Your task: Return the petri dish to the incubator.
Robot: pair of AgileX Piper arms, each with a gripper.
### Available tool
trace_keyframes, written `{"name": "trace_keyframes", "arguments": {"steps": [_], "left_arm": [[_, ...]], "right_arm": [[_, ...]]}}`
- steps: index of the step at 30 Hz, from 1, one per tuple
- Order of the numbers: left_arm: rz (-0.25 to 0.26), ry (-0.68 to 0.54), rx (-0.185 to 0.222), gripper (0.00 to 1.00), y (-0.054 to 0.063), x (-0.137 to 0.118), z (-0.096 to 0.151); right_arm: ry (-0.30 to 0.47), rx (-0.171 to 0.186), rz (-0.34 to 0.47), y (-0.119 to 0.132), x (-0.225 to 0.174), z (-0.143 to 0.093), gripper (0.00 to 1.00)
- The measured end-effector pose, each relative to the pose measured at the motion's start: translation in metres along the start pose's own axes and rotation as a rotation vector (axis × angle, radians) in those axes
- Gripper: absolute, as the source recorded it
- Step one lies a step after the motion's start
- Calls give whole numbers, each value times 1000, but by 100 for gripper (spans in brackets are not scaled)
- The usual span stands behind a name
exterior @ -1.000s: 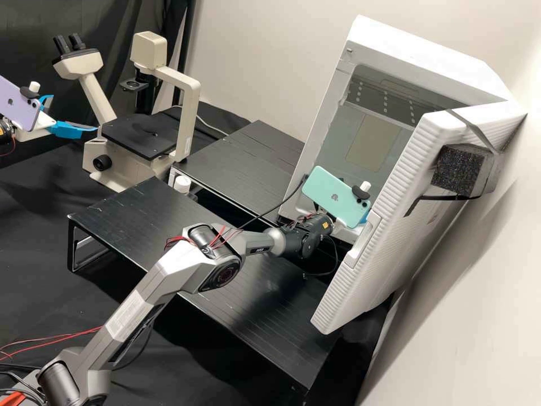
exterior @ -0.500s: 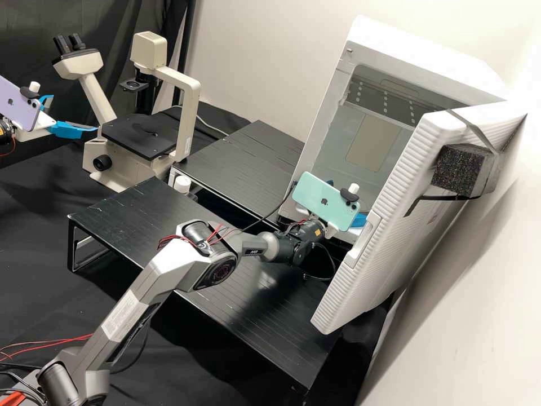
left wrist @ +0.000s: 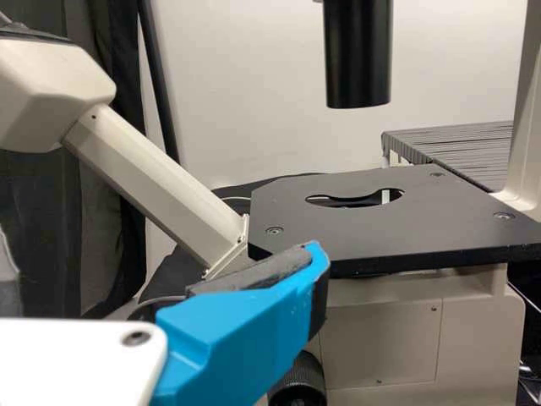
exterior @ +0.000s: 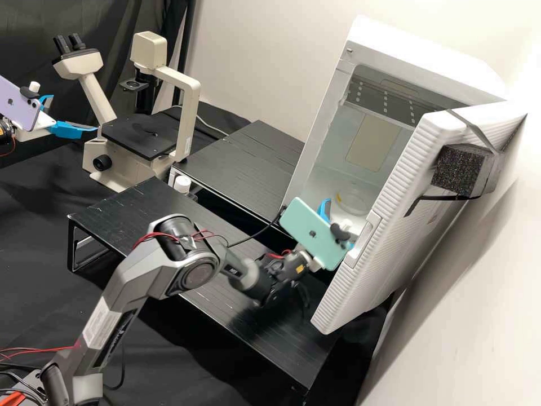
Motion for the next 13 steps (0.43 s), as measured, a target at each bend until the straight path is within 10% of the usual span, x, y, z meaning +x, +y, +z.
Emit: {"name": "trace_keyframes", "arguments": {"steps": [13], "left_arm": [[0,0,0,100,0,0,0]], "right_arm": [[-102,32,12,4,-72,16,100]]}}
